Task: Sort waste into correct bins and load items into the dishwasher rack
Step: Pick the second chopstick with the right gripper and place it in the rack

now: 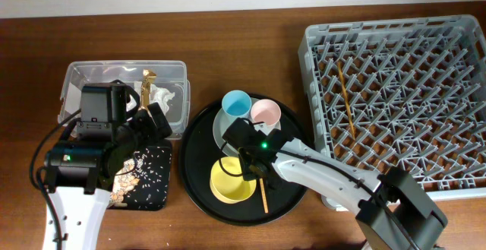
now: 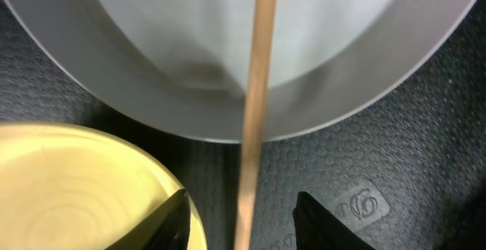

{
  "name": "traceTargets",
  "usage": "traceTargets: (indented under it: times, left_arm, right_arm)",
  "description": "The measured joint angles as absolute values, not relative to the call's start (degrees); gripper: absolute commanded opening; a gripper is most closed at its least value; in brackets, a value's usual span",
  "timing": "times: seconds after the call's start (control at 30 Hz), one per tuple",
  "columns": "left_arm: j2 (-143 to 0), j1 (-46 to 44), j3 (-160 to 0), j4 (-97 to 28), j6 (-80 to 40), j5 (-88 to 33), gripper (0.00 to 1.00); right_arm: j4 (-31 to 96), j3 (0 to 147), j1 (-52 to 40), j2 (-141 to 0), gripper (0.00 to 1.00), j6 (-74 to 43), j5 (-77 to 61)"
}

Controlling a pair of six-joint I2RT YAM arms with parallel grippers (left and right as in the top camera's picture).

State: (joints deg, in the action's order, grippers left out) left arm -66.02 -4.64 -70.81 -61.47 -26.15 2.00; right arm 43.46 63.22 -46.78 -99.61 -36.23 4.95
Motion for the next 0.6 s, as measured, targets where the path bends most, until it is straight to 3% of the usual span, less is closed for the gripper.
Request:
traceTargets:
  times: [0.33, 0.6]
  left_arm:
    - [-66.02, -4.64, -70.81, -61.47, -26.15, 2.0, 0.99]
    - [-66.02, -4.64, -70.81, -61.47, -26.15, 2.0, 0.99]
  right_arm:
    - [37.17, 63.16, -46.15, -99.61, 0.46, -36.21, 4.89]
    - [44.14, 63.48, -42.52, -99.59, 0.45, -36.21, 2.61]
